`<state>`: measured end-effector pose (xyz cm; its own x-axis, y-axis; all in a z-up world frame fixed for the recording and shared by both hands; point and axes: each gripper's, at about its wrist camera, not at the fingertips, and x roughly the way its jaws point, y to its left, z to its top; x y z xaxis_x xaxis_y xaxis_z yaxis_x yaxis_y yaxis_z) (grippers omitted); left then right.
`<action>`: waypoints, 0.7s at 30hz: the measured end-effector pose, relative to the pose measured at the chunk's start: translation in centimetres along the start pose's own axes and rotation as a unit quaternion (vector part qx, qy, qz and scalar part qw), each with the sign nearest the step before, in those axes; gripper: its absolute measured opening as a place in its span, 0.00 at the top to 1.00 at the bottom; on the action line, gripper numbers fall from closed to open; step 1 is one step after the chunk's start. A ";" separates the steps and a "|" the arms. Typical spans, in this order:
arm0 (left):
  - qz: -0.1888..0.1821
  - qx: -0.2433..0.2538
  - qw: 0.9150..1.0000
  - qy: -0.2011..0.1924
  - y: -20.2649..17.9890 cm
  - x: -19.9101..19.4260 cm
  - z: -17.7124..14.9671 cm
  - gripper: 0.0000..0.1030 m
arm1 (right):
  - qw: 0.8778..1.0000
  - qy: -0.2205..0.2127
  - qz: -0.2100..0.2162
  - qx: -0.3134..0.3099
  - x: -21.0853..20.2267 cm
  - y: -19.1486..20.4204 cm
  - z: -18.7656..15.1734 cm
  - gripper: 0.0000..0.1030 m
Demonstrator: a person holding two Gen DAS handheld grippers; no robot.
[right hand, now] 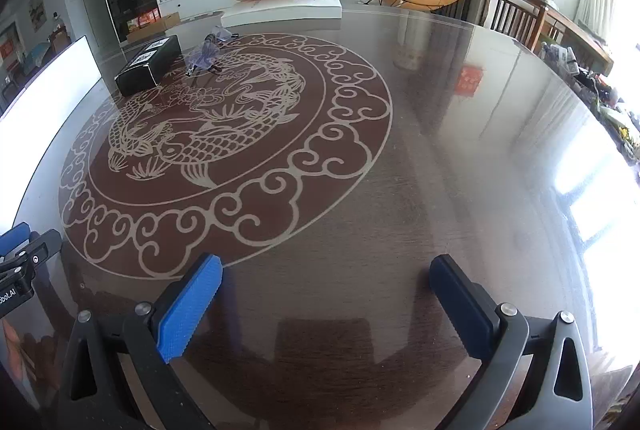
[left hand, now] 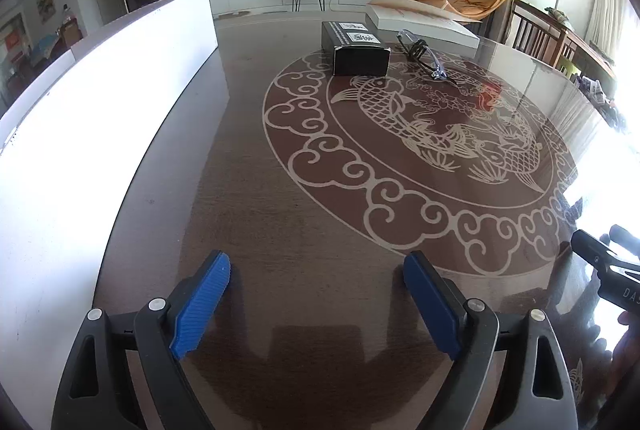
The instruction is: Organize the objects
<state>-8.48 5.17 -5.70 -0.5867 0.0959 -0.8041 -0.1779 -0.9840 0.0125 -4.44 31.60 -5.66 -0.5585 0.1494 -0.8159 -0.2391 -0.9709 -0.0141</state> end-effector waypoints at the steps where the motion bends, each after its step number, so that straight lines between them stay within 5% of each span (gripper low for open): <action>1: 0.003 -0.005 1.000 0.005 0.2 0.3 0.2 0.00 | 1.000 0.000 0.000 0.000 0.2 0.2 0.4 0.00; 10: 0.007 -0.017 1.000 0.009 0.9 0.7 0.7 0.00 | 0.994 0.000 0.066 -0.091 4.8 7.1 6.7 0.00; 18: 0.007 -0.017 1.000 0.009 0.9 0.7 0.8 0.00 | 0.994 0.000 0.063 -0.090 10.8 11.3 15.2 0.00; 21: 0.007 -0.017 1.000 0.009 0.9 0.8 0.8 0.00 | 0.994 -0.008 0.062 -0.089 11.9 12.3 17.2 0.09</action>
<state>-9.73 4.50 -5.81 -0.5741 0.0796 -0.8149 -0.1424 -0.9898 0.0037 -27.68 24.65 -5.65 -0.5884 0.0273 -0.8081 -0.0234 -0.9996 -0.0167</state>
